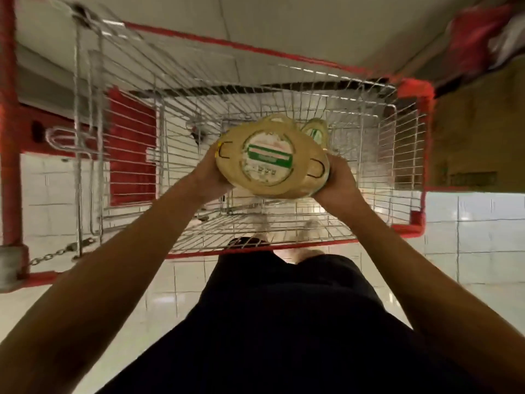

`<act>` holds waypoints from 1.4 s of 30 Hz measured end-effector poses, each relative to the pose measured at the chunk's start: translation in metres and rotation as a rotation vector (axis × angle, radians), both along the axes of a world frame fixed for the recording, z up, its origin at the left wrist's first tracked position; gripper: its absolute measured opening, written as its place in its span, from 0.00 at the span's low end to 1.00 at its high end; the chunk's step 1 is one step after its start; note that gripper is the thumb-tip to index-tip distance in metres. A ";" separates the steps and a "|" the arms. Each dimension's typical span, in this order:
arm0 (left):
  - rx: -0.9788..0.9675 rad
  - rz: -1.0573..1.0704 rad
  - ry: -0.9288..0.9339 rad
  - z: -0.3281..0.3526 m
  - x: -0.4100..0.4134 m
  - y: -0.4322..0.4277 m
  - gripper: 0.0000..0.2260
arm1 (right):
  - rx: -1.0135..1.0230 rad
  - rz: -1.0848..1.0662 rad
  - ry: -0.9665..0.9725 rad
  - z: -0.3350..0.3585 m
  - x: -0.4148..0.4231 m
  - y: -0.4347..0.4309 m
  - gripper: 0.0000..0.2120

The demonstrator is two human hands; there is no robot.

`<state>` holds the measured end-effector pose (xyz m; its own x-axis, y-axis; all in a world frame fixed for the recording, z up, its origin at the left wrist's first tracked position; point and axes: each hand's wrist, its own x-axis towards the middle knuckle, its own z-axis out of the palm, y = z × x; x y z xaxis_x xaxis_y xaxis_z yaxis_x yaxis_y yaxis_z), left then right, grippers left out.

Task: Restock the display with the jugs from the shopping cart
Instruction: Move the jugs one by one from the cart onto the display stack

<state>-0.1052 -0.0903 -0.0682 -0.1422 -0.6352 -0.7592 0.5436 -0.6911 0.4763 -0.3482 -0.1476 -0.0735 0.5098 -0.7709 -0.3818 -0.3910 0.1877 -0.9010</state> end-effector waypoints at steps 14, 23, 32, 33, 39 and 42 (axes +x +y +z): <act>-0.139 -0.253 -0.159 0.097 -0.330 -0.045 0.25 | -0.316 -0.673 -0.175 0.095 -0.313 0.043 0.10; -0.517 -0.476 -0.086 0.157 -0.514 -0.074 0.36 | -0.381 -0.804 -0.227 0.165 -0.521 0.021 0.13; -0.638 -0.468 -0.070 0.207 -0.620 -0.166 0.37 | -0.451 -0.747 -0.297 0.212 -0.623 -0.084 0.17; -0.627 -0.461 -0.056 0.208 -0.630 -0.178 0.37 | -0.441 -0.741 -0.288 0.215 -0.633 -0.098 0.18; -0.745 -0.585 -0.078 0.211 -0.675 -0.258 0.47 | -0.395 -0.721 -0.218 0.229 -0.688 -0.187 0.17; -0.792 -0.576 -0.207 0.204 -0.700 -0.298 0.45 | -0.398 -0.751 -0.190 0.233 -0.708 -0.232 0.19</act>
